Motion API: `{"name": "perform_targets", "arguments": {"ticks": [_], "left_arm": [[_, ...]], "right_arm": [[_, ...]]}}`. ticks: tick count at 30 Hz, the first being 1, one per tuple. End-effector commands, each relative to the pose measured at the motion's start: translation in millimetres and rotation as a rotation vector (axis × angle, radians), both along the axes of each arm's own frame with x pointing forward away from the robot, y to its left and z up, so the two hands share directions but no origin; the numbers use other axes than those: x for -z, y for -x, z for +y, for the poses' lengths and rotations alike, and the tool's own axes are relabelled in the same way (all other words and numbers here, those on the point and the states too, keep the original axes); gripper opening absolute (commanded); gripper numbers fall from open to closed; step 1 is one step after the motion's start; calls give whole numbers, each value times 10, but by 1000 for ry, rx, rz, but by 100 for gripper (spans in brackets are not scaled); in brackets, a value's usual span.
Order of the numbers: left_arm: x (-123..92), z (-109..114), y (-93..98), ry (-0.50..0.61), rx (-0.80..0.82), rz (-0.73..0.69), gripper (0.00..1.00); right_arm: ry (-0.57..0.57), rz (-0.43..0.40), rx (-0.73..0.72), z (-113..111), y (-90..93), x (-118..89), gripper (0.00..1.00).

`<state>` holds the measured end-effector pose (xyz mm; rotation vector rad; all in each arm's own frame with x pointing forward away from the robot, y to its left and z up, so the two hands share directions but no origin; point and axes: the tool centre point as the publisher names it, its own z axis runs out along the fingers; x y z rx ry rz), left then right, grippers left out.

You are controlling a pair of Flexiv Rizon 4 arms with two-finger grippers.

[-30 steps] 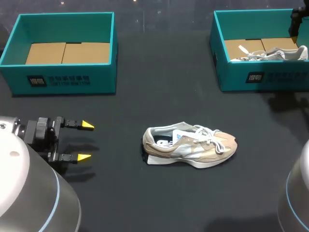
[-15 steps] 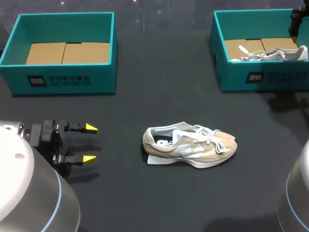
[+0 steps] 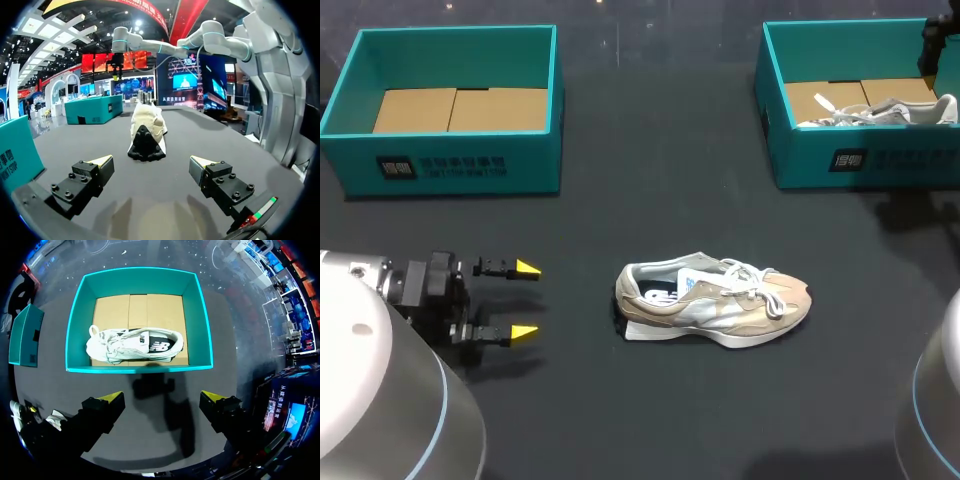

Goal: Take the shoe out of the shoebox, open the shoe tongue, remove and reinsert the insole, then place the shoe into the shoebox

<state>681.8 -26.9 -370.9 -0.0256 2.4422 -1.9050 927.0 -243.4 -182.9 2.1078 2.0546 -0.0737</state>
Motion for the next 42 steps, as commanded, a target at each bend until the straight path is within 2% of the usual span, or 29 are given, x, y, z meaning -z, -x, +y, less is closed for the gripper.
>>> {"name": "perform_targets", "arguments": {"ticks": [1,18,42], "left_arm": [[39,-115,-9,-8,-10,11,100],[100,-395,-62,-4,-3,91,100],[273,-845,-152,-61,-15,89,100]], "right_arm": [[1,-1,0,1,8,-1,100],[1,-1,0,1,8,-1,100],[1,-1,0,1,8,-1,100]]}}
